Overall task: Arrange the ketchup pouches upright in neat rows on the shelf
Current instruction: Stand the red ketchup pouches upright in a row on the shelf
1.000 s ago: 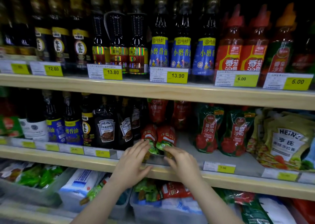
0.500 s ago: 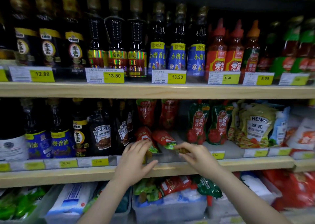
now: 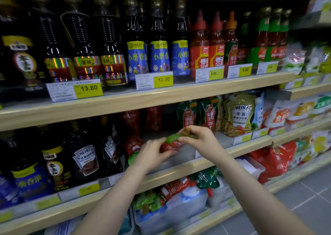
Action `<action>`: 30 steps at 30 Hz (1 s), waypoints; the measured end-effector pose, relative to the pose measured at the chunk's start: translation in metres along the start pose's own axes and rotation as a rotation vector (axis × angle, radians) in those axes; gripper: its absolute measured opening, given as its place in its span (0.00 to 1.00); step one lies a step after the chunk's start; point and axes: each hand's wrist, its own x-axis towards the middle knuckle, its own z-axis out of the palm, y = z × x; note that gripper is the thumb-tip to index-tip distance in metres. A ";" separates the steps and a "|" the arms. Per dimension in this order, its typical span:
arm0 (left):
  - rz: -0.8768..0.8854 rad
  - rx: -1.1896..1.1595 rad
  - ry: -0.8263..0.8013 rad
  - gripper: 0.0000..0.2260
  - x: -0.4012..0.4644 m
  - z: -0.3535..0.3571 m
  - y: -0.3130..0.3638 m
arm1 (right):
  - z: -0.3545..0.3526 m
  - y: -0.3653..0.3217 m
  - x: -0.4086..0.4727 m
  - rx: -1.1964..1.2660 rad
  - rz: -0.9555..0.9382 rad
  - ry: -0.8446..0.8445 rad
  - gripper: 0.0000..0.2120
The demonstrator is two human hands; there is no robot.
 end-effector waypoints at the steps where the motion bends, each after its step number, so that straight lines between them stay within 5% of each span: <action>1: -0.006 0.008 0.003 0.18 0.001 0.000 0.000 | 0.003 0.003 0.000 0.002 -0.018 0.035 0.04; 8: -0.109 -0.024 0.078 0.17 0.001 0.014 -0.003 | 0.013 0.016 0.014 -0.102 -0.195 0.240 0.03; 16: -0.265 -0.112 0.044 0.16 0.006 0.014 -0.010 | 0.005 0.034 0.027 0.486 0.118 0.081 0.08; 27: -0.284 -0.248 0.015 0.08 0.010 0.011 -0.011 | 0.024 0.023 0.055 0.672 0.344 0.147 0.05; 30: -0.253 -0.183 0.055 0.13 -0.006 0.003 -0.014 | 0.027 0.024 0.051 0.615 0.310 0.128 0.05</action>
